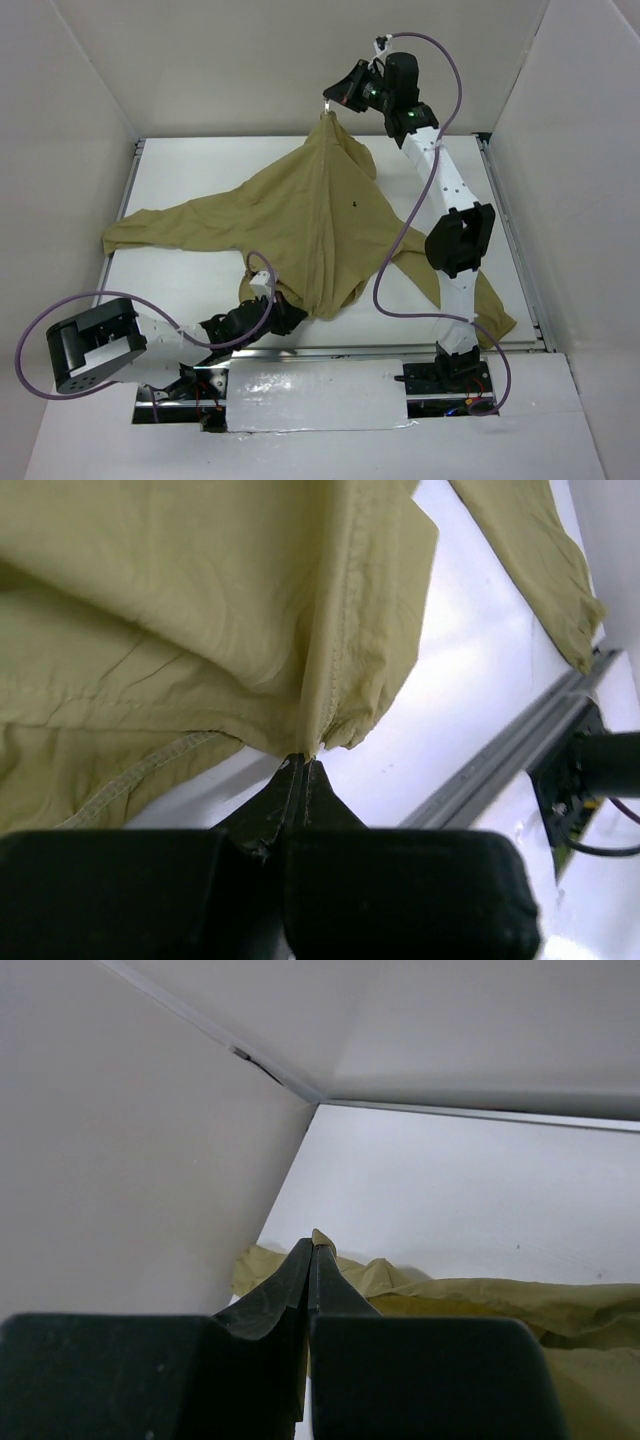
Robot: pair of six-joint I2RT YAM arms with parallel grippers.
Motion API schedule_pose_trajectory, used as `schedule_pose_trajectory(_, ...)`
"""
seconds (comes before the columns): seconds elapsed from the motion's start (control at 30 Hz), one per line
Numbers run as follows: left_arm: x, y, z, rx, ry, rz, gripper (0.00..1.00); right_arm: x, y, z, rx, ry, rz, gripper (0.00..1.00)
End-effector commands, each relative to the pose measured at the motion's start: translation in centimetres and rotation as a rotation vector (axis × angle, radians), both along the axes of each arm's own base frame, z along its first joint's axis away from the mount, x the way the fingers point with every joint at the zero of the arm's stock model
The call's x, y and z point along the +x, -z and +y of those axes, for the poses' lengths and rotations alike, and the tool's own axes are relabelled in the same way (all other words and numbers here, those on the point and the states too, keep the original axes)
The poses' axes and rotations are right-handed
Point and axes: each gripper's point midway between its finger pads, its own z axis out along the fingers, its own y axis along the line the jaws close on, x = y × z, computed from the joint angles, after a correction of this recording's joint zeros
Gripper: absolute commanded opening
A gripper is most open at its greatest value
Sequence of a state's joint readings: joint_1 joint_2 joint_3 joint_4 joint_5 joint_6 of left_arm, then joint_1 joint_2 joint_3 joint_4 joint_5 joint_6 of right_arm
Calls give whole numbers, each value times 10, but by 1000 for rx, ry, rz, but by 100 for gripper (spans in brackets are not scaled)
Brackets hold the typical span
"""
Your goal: Zip up the jacket
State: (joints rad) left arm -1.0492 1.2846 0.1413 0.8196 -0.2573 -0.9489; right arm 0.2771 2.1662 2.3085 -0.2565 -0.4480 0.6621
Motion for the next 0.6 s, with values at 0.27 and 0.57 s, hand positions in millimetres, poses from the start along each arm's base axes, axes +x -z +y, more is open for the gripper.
schedule_pose_trajectory(0.27, -9, 32, 16, 110, -26, 92, 0, -12, -92, -26, 50, -30, -255, 22)
schedule_pose_trajectory(0.57, 28, -81, 33, 199, -191, -20, 99, -48, -120, -56, -51, 82, -233, 81)
